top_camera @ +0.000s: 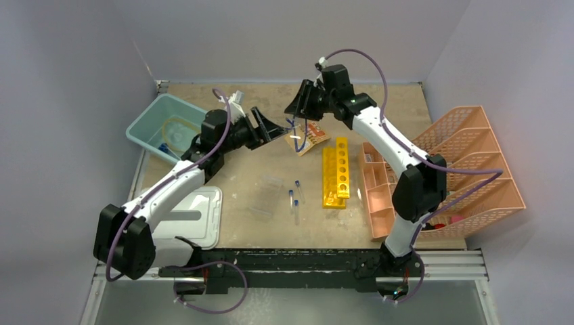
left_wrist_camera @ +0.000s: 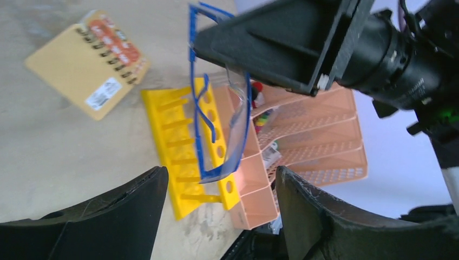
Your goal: Organize the chemistry lab equipment
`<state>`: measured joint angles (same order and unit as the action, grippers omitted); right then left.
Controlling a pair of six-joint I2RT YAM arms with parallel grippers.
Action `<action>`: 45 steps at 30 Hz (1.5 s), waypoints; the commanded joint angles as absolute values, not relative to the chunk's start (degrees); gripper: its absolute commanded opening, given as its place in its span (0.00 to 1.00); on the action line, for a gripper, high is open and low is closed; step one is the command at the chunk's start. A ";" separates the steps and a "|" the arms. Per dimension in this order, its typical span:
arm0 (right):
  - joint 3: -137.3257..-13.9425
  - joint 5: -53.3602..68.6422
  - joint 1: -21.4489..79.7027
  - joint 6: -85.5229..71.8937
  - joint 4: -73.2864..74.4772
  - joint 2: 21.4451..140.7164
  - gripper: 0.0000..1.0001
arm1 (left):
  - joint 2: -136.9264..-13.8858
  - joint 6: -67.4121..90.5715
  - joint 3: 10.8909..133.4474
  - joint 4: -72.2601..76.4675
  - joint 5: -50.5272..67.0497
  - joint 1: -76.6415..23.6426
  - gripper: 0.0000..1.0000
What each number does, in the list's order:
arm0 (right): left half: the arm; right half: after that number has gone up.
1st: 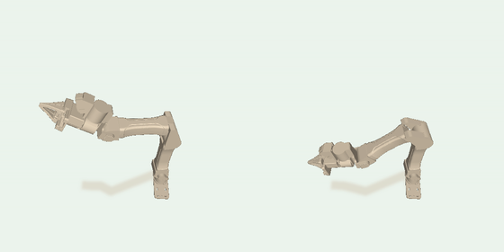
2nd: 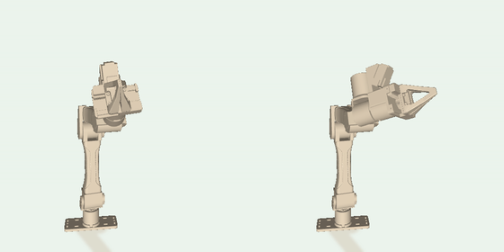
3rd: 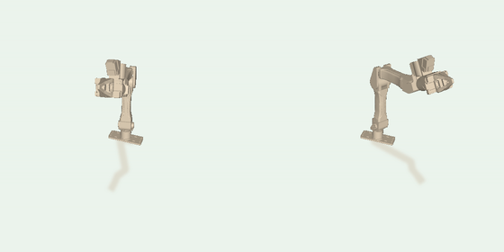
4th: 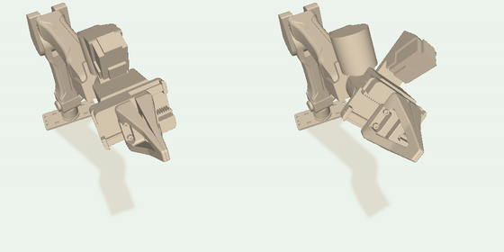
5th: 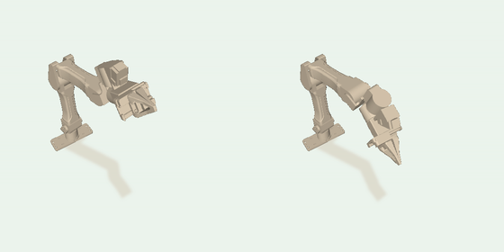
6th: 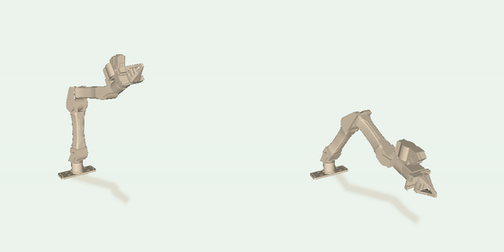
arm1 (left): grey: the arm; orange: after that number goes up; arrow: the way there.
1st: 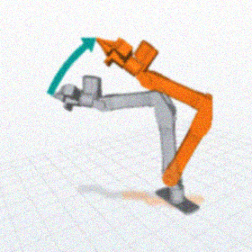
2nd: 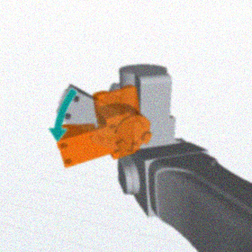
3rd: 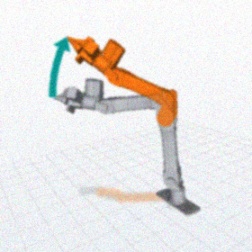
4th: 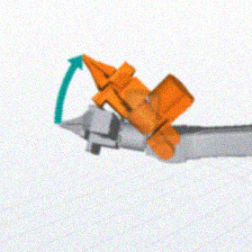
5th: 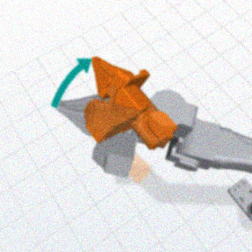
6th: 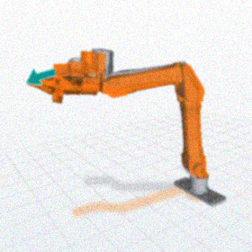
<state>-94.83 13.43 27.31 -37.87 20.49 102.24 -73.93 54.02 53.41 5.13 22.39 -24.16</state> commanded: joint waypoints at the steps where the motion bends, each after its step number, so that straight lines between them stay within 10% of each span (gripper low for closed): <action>1: -100.44 21.84 26.38 -45.52 18.15 102.70 0.44 | -76.18 57.33 54.51 15.91 24.17 -27.13 0.73; 26: -92.40 30.92 22.82 -52.28 3.42 99.63 0.45 | -71.26 58.59 54.56 14.93 19.44 -27.99 0.76; 33: -91.08 33.89 22.47 -53.14 -1.46 98.00 0.44 | -70.26 62.84 53.26 10.45 11.18 -26.13 0.55; 45: -90.70 39.24 22.20 -56.63 -8.72 97.32 0.43 | -78.95 68.69 54.11 24.08 27.54 -26.10 0.57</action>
